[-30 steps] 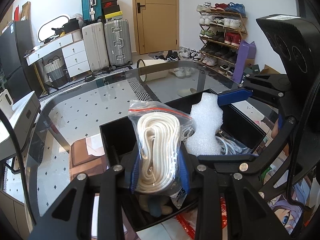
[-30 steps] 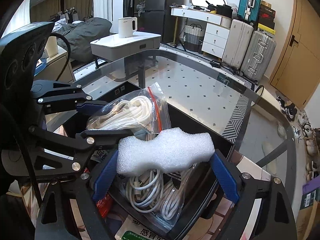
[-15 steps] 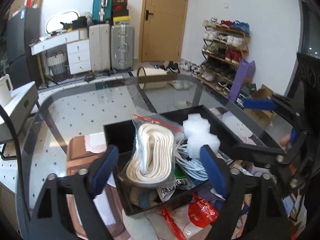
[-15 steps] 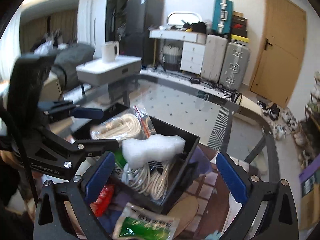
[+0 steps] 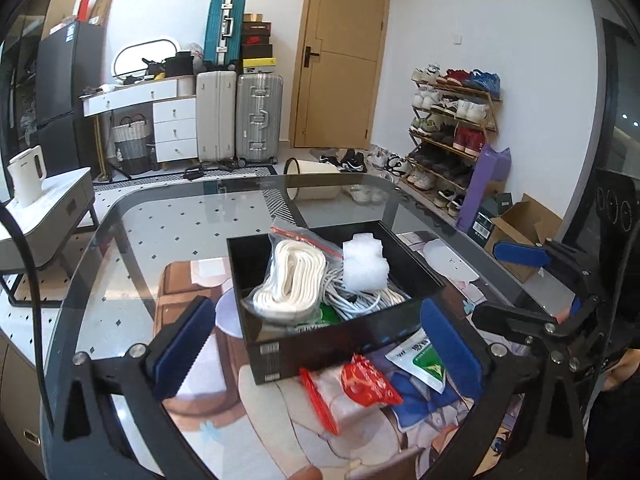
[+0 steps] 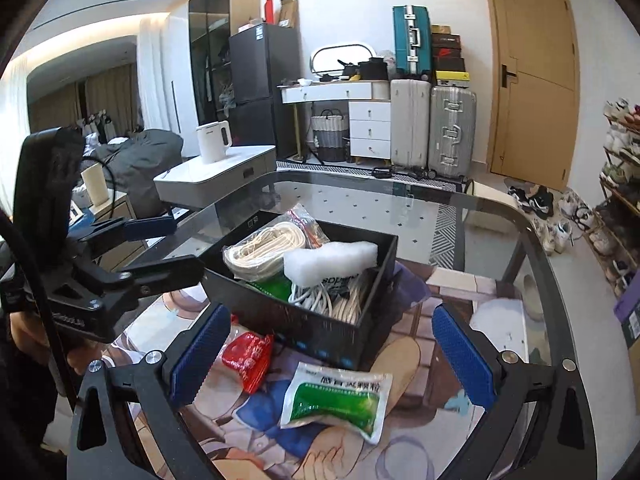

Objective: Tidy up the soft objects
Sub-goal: 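Move both open grippers back toward the red bag and green packet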

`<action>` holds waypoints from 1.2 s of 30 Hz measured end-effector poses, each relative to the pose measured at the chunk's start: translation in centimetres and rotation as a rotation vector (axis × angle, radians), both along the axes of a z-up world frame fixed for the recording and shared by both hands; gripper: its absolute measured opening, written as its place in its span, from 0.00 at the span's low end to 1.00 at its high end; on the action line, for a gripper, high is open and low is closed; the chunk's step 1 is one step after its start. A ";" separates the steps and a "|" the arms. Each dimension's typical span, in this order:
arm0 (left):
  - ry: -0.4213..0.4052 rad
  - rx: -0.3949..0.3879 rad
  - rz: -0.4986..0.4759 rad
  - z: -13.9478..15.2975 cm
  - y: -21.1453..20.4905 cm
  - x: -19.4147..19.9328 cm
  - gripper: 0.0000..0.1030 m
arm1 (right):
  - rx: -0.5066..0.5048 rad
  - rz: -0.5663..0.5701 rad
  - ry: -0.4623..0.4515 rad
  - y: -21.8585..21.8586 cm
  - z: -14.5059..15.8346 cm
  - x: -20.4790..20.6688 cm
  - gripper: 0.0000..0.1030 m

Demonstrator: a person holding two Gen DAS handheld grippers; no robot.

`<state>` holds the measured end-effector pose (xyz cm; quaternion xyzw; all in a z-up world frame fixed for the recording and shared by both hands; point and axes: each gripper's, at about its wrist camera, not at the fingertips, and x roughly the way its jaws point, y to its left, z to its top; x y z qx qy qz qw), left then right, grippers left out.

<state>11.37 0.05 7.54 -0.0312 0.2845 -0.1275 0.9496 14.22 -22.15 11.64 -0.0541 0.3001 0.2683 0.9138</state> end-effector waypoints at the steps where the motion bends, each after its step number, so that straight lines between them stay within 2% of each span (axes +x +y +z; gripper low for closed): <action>1: 0.001 -0.003 0.005 0.0 0.1 -0.3 1.00 | 0.006 -0.007 0.002 -0.2 -0.1 -0.3 0.99; 8: -0.020 0.037 0.057 -0.4 0.6 -2.5 1.00 | 0.033 -0.093 0.031 -1.5 -0.6 -0.6 0.99; 10: -0.017 0.040 0.065 -0.5 0.8 -2.6 1.00 | -0.001 -0.102 0.034 -1.5 -0.6 -0.4 0.99; 15: -0.012 0.066 0.087 -1.0 0.7 -3.3 1.00 | -0.002 -0.102 0.050 -2.1 -0.7 -0.6 0.99; 23: 0.055 0.057 0.102 -3.2 0.7 -3.3 1.00 | -0.008 -0.099 0.105 -2.1 -1.5 -0.9 0.99; 32: 0.086 0.059 0.110 -4.2 0.0 -3.1 1.00 | -0.031 -0.112 0.179 -1.4 -3.3 0.0 0.99; 36: 0.106 0.071 0.108 -4.7 -0.3 -2.7 1.00 | -0.075 -0.108 0.224 -0.7 -4.6 0.4 0.99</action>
